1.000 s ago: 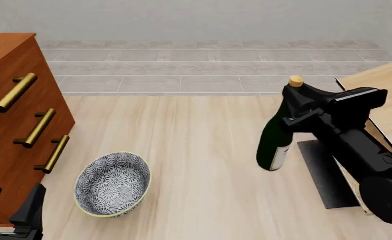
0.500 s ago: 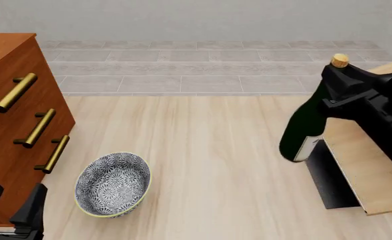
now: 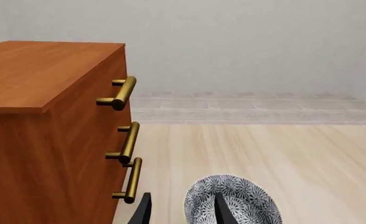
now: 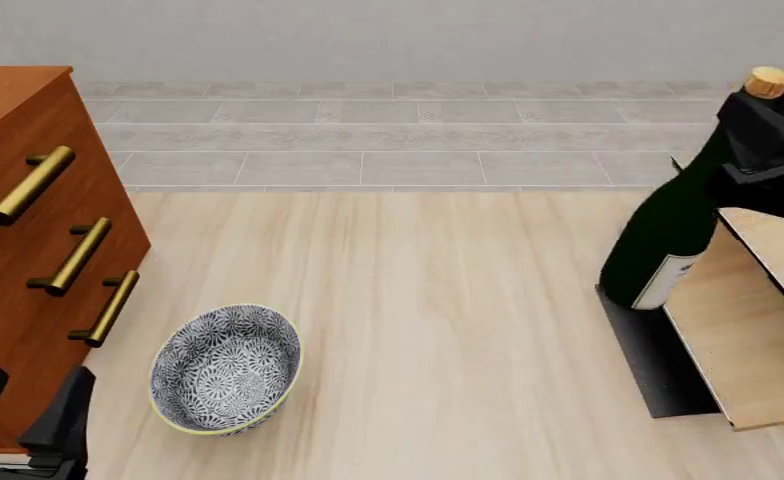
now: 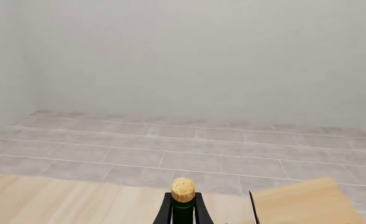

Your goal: Put the wine bottle on the wine rack.

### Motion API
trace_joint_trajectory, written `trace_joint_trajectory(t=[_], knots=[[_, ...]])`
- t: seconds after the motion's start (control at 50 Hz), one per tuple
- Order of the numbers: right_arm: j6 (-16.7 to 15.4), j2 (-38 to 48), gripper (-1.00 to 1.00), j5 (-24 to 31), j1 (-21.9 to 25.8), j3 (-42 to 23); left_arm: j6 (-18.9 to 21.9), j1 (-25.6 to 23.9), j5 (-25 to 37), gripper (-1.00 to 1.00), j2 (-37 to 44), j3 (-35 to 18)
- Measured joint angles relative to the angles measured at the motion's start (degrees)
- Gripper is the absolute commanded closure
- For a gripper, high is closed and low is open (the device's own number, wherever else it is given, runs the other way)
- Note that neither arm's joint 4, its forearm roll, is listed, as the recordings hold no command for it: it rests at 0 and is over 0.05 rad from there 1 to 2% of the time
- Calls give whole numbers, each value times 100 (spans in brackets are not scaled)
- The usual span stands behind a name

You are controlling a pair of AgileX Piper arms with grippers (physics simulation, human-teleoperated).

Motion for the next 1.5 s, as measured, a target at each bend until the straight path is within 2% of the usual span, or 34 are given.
trace_joint_trajectory(t=[0.98, 1.24, 1.5], knots=[[112, -796, 100, 1400, -1234, -991, -101, 35, -24, -100, -2, 0], [284, -800, 100, 1668, -1672, -1315, -98, 50, -19, -100, -2, 0], [670, -796, 100, 1817, -2154, -1575, -108, 59, -5, -100, -2, 0]])
